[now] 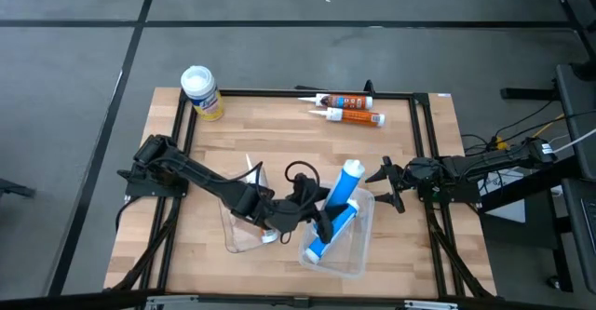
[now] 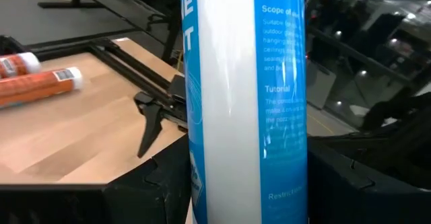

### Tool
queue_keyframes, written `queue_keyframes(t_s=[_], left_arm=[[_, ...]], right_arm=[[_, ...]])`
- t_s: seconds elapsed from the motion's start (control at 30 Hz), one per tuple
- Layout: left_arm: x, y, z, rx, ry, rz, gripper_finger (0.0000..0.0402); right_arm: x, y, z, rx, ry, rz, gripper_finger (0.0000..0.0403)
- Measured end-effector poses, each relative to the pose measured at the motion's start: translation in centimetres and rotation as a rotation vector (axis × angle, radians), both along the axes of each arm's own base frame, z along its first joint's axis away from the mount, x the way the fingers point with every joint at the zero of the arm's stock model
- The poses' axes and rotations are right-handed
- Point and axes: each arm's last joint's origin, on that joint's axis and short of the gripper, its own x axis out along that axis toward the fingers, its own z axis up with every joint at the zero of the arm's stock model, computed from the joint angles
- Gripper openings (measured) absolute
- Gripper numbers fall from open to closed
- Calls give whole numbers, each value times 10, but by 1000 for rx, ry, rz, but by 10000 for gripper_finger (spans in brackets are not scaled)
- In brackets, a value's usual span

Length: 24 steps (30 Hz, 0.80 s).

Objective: Pick & place silicon tubes, Sealant and Lysol wipes
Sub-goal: Put the blue sealant into the right transparent bin

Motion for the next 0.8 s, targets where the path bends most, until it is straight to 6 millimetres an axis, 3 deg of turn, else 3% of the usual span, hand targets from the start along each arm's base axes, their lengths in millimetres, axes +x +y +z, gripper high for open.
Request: queue_keyframes(t_s=[0.43, 0.8], left_arm=[[-2, 3, 10, -57, 27, 70, 209], [2, 5, 8, -76, 28, 52, 209]], right_arm=[[0, 0, 0, 0, 0, 0, 298], [0, 0, 0, 0, 0, 0, 298]])
